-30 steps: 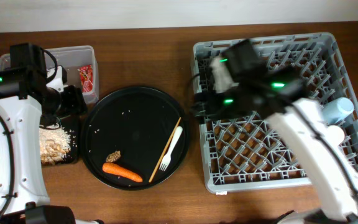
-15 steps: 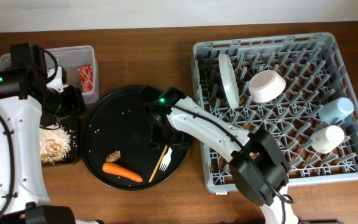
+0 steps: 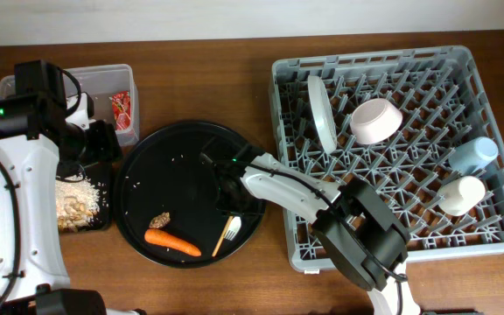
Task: Sort waste into correct bins and load items into the dishwasher rack
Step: 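Reach the right gripper to the white fork on the round tray and grasp it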
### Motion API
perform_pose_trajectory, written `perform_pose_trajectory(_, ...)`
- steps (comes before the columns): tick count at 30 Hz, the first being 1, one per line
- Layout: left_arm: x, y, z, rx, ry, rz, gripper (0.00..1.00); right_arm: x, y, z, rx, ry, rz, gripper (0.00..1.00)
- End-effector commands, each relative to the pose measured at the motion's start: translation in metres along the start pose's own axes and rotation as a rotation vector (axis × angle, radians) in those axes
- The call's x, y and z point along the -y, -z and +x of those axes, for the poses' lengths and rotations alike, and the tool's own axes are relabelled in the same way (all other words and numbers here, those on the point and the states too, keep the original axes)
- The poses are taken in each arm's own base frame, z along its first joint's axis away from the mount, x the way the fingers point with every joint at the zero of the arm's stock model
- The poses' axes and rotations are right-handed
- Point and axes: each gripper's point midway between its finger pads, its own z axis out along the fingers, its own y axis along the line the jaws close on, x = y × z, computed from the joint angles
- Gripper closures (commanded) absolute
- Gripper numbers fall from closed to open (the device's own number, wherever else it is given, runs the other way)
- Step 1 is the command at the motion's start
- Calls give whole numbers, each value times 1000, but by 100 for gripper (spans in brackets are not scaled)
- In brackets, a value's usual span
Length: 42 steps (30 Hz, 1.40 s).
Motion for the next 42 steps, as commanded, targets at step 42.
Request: perform_pose_trajectory(42, -2, 0, 1, 1, 10, -8, 35, 2, 71, -13, 131, 258, 61, 96)
